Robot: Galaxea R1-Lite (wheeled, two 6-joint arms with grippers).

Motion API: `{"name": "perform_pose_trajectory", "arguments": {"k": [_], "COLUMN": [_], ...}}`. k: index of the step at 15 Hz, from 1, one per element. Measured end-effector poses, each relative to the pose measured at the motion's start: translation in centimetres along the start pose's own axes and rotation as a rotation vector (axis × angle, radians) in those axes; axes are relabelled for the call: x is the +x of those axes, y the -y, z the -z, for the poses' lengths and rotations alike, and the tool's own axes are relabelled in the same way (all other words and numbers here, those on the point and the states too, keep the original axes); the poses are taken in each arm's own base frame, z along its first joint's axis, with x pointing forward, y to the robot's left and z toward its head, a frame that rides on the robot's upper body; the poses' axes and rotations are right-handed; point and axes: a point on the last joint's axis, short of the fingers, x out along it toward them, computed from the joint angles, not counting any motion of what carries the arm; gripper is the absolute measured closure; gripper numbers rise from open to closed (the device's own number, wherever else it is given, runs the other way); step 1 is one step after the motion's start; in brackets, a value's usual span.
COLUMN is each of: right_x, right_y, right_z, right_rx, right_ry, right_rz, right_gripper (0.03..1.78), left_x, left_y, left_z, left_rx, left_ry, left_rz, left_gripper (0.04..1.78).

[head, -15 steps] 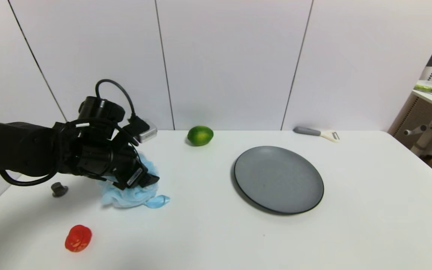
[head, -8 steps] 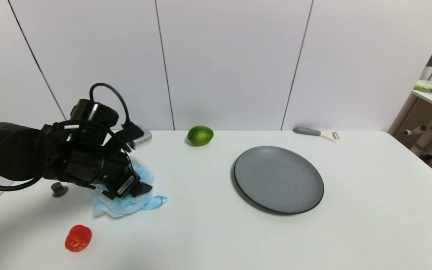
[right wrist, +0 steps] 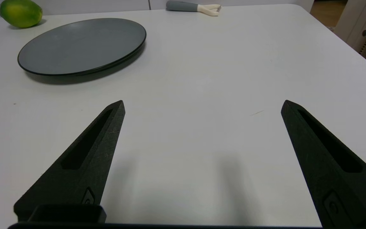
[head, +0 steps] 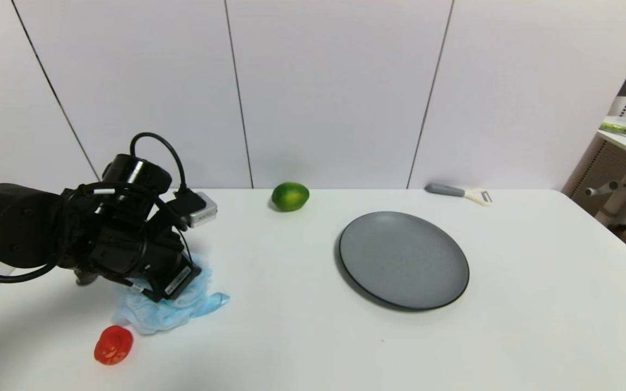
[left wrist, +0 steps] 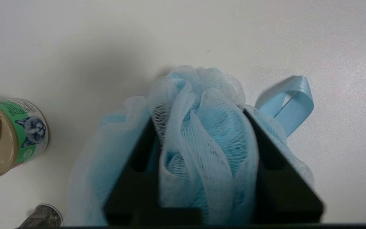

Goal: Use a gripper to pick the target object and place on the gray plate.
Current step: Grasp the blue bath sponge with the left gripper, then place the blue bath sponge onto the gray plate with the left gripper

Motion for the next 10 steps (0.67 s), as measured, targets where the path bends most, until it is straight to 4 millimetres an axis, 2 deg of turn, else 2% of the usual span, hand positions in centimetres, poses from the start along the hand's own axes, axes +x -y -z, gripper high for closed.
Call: {"name": "perform_pose_trajectory", "arguments": {"k": [1,7,10], "right_x": [0.0,0.0,0.0], "right_y": [0.0,0.0,0.0], "right_z": [0.0,0.0,0.0], "right_rx": [0.0,0.001,0.0], "right_ry": [0.0,0.0,0.0], "right_rz": [0.0,0.0,0.0], "right_gripper": [0.11,0.11,0.11], "left_x": [0.0,-0.4,-1.7], "left_y": [0.0,-0.2,-0.9], "left_z": [0.0,-0.5,-2.8], "left_rx": [0.0,0.001,0.014], "left_ry": [-0.001,0.024,0.115], "left_rz": [0.0,-0.011,-0.043], "left_gripper": [1.61,1.61,1.61]}}
